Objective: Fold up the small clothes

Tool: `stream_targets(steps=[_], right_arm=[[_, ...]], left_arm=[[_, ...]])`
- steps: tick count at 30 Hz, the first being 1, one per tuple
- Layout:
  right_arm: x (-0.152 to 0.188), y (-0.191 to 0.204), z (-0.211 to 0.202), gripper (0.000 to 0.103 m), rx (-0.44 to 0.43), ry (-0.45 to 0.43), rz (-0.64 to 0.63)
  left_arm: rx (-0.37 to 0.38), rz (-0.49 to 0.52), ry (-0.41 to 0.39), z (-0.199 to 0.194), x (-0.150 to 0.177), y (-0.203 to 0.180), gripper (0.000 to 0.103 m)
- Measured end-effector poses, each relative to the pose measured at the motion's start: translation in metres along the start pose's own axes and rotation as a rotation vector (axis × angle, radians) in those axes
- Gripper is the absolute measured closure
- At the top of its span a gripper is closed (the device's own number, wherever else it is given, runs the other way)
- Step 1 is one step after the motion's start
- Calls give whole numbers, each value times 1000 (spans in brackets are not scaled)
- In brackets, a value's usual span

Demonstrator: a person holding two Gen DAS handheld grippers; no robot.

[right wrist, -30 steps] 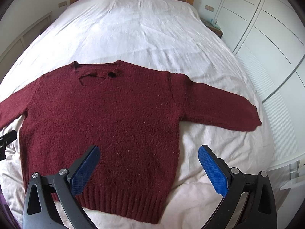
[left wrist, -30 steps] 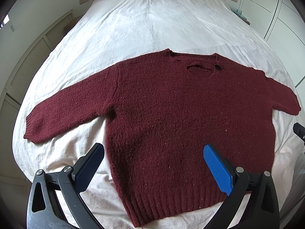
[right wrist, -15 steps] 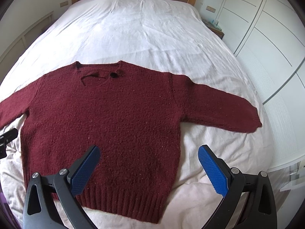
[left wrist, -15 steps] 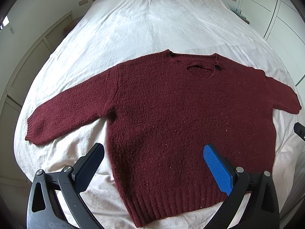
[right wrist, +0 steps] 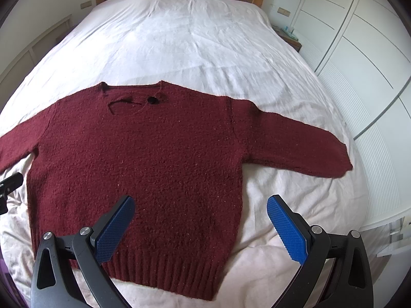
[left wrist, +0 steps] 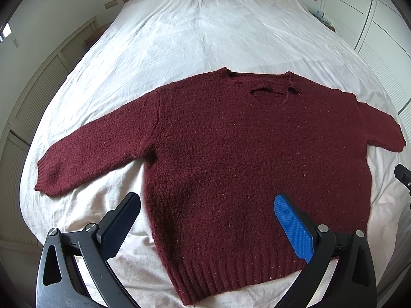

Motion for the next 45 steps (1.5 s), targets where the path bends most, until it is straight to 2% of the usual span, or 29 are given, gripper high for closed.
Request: stream_targets(steps=[12, 19, 26, 33, 37, 41, 45], right_arm=[[0, -1, 4, 1, -6, 3, 0], [-4, -20, 23, 1, -64, -22, 77], [-9, -97, 70, 1, -66, -20, 236], [-20, -202, 130, 1, 39, 13, 394], [-18, -261, 161, 1, 103, 61, 490], [-14, -314, 189, 1, 146, 103, 585], [-9, -348, 214, 1, 116, 144, 693]], left_arm=[[-2, -1, 5, 1, 1, -2, 1], [5, -3, 12, 8, -2, -2, 1], [-12, -7, 20, 25, -13, 6, 1], [-38, 3, 41, 47, -25, 12, 1], [-18, -2, 57, 62, -29, 12, 1], [-32, 2, 83, 75, -31, 13, 1], [-22, 6, 111, 88, -32, 13, 1]])
Point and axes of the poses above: each gripper's, at about its wrist camera, not at the fingertips, and z roughly the way its jaws point, y to its left, x to its underside, the point moved 7 cm from there along z, roughly the way its jaws point, and after that the axes turned 4 degrees about z, right-handed, at the moved point
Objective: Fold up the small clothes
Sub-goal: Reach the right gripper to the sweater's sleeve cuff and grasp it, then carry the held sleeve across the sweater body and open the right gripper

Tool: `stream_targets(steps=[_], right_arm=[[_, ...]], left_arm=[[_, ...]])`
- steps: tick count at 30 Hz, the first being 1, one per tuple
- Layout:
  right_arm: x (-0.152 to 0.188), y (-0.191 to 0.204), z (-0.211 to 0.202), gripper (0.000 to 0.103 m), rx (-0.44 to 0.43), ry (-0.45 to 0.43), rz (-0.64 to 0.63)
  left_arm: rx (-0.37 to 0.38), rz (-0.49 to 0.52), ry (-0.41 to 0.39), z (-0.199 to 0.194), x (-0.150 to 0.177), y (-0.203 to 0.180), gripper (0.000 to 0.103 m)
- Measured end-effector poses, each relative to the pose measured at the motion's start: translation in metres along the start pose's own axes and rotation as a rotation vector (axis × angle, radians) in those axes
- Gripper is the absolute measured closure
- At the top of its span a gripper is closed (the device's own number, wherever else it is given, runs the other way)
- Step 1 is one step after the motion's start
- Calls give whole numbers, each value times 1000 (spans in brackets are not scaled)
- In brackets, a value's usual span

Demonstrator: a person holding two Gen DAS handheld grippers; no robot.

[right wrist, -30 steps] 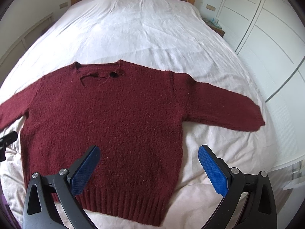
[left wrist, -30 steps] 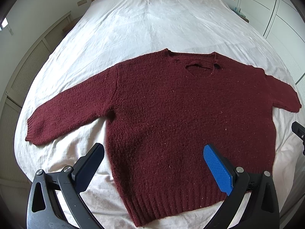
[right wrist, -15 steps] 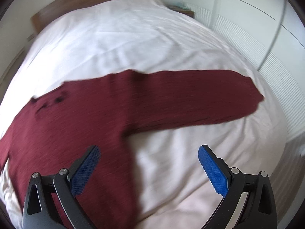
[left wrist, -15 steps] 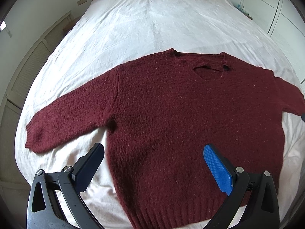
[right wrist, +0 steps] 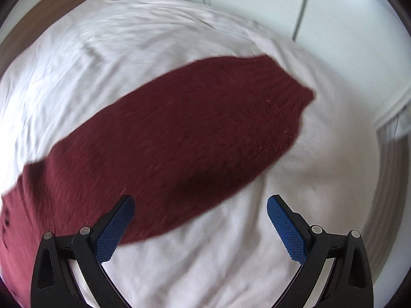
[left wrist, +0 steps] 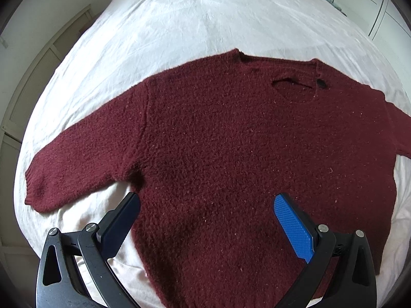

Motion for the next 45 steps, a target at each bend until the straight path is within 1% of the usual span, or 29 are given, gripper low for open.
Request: stream_targets(steps=[2, 5, 8, 9, 10, 12, 13, 14, 15, 16, 17, 19, 22, 24, 26, 28, 29, 31, 32, 35, 40, 45], right_arm=[[-8, -9, 14, 1, -31, 29, 62], [-20, -15, 29, 1, -65, 42, 110], [-27, -19, 37, 1, -36, 48, 117], [-27, -18, 39, 3, -33, 55, 123], [-28, -19, 42, 6, -27, 64, 131], [-32, -20, 41, 22, -19, 58, 129], [-36, -19, 39, 46, -14, 48, 118], [-39, -18, 36, 64, -11, 43, 110], [-41, -16, 33, 73, -16, 44, 102], [-43, -13, 29, 85, -27, 47, 88], [-44, -8, 25, 87, -37, 44, 75], [-43, -1, 14, 88, -37, 26, 44], [-43, 20, -14, 89, -74, -27, -20], [-41, 38, -38, 89, -119, -65, -68], [-39, 65, -64, 89, -164, -100, -111], [-31, 88, -87, 89, -205, -128, -147], [-28, 99, -103, 89, -241, -148, -173], [-24, 121, -121, 89, -296, -177, -210], [-17, 139, -134, 89, -328, -189, -235], [4, 181, -154, 89, -389, -202, -286], [40, 252, -183, 89, -472, -190, -403], [59, 314, -192, 89, -536, -175, -471]], left_arm=[[3, -2, 9, 6, 1, 0, 1], [6, -13, 24, 13, 3, 3, 1], [6, -21, 42, 18, 7, 7, 1], [5, -23, 46, 19, 8, 7, 1], [4, -26, 51, 21, 9, 9, 1], [2, -31, 56, 22, 11, 12, 1], [1, -35, 58, 22, 13, 14, 1], [1, -38, 60, 24, 13, 14, 1], [2, -42, 62, 25, 13, 15, 1], [3, -46, 67, 25, 15, 16, 1], [5, -47, 70, 25, 16, 17, 1], [7, -50, 70, 24, 18, 19, 1], [17, -57, 65, 17, 23, 22, 1], [20, -58, 59, 13, 24, 24, 1], [18, -57, 47, 9, 26, 27, 1], [12, -56, 38, 7, 26, 30, 1], [13, -57, 35, 6, 26, 31, 1], [20, -62, 25, 6, 24, 33, 1], [23, -63, 20, 5, 24, 34, 1], [32, -53, 1, 2, 21, 36, 1], [26, -22, -30, -1, 14, 40, 1], [18, -25, -52, -4, 7, 52, 1]])
Point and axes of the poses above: each gripper's, at about its wrist camera, not at the fingertips, and z roughly the way its jaws point, y to its left, x to its underside, the point moved 7 cm from there along z, roughly the way its jaws point, and after that the axes turned 4 degrees about z, right-handed, at the moved point
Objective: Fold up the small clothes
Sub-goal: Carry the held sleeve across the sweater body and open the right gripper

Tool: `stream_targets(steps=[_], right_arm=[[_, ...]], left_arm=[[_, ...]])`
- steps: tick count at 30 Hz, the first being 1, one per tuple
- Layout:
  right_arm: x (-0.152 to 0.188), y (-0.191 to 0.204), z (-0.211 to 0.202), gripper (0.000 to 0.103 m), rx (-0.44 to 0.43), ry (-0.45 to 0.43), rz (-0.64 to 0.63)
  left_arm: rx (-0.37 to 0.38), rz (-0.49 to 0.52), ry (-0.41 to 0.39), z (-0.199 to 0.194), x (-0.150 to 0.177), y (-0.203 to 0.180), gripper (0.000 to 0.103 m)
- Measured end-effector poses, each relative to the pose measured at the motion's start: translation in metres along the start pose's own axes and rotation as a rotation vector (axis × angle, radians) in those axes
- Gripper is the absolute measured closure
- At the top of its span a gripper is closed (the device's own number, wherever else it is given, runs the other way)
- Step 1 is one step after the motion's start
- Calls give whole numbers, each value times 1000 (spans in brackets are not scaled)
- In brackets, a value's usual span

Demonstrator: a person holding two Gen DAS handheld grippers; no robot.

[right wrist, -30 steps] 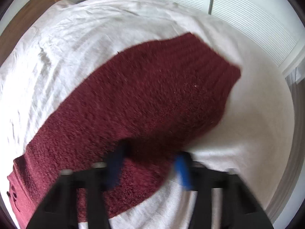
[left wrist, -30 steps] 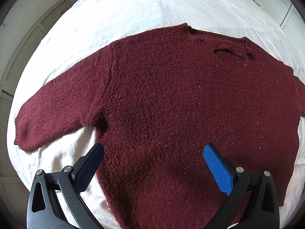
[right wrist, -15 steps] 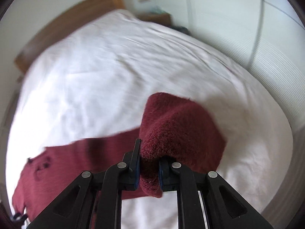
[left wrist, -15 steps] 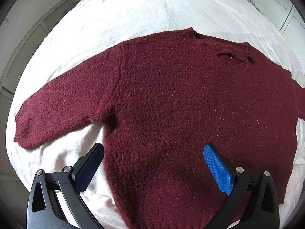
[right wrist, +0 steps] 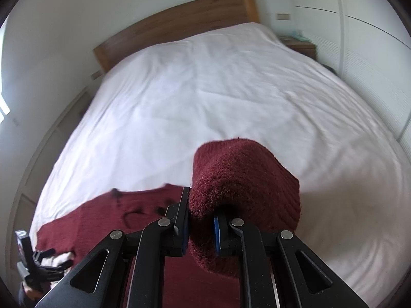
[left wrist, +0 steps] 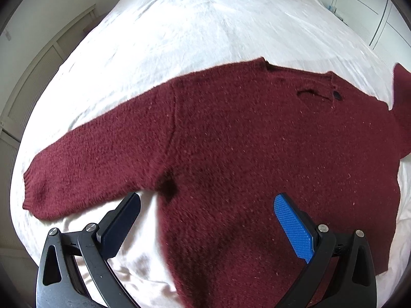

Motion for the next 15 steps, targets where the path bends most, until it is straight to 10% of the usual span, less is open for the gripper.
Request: stream_targets(steps=[15], right_arm=[[109, 91, 125, 89, -44, 291, -82]], left_arm=[[35, -30, -1, 11, -8, 13, 1]])
Point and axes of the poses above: each gripper's, at about its wrist camera, not at the fingertips, and z roughly the way its jaws point, y to its left, x to its underside, the point moved 7 cm from there along z, roughly the way its jaws point, and after that the axes turned 4 degrees about z, right-handed, at the moved point
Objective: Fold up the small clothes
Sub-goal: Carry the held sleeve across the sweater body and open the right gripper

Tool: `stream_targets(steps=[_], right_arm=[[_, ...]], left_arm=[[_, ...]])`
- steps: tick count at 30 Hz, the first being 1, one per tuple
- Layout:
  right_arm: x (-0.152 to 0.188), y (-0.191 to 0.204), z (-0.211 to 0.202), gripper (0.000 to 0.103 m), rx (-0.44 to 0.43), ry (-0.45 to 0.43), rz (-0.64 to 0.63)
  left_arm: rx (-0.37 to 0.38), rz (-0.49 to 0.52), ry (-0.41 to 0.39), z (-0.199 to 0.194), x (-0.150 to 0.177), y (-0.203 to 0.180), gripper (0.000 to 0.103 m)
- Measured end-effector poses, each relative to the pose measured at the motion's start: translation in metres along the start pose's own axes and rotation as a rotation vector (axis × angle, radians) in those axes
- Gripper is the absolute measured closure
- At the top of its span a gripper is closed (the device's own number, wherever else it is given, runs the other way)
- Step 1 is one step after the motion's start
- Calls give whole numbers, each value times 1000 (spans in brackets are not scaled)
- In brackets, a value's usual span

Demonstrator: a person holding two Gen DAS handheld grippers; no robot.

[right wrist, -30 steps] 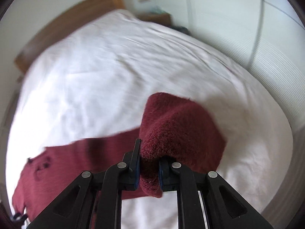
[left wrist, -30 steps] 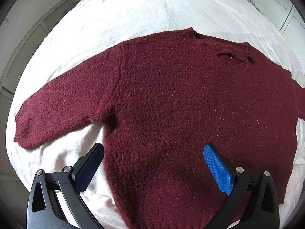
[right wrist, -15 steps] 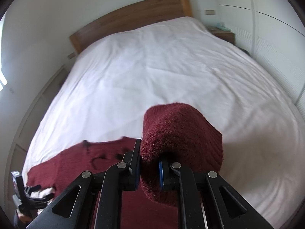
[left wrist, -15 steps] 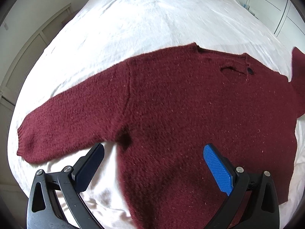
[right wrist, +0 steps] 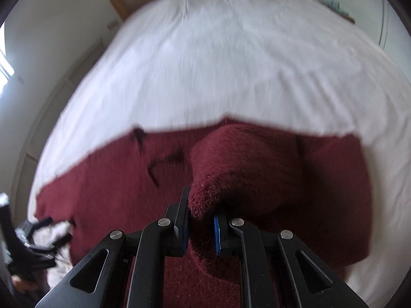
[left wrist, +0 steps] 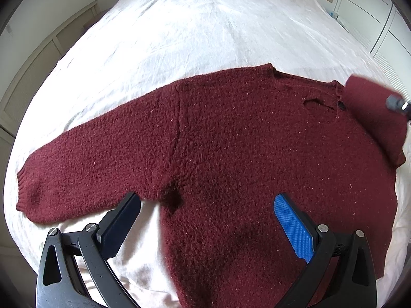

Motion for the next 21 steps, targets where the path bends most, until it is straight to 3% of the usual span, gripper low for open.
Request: stream_targets(steps=[8, 12, 13, 15, 16, 17, 21], right_arm=[[50, -6, 56, 85, 78, 156, -37], [53, -7, 61, 82, 101, 172, -55], [52, -6, 60, 79, 108, 178, -59], [51, -5, 58, 53, 131, 194, -77], [51, -4, 56, 30, 138, 198, -87], [51, -3, 49, 23, 147, 198, -101], [57, -8, 25, 23, 136, 198, -139]], left_arm=[[-3, 13, 33, 13, 9, -1, 1], [-9, 19, 48, 19, 12, -3, 1], [-12, 20, 50, 20, 12, -4, 1], [-20, 20, 53, 21, 12, -4, 1], [-21, 19, 54, 21, 12, -4, 1], [-21, 19, 54, 22, 12, -4, 1], [-24, 21, 53, 21, 11, -4, 1]])
Point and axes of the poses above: each gripper's, at about its wrist camera, not at the fingertips, and z roughly the way its jaws point, y to its left, x to its underside, the point moved 7 cm from there along z, roughly the way its jaws point, and after that the axes turned 4 degrees about z, right-handed, at the moved point
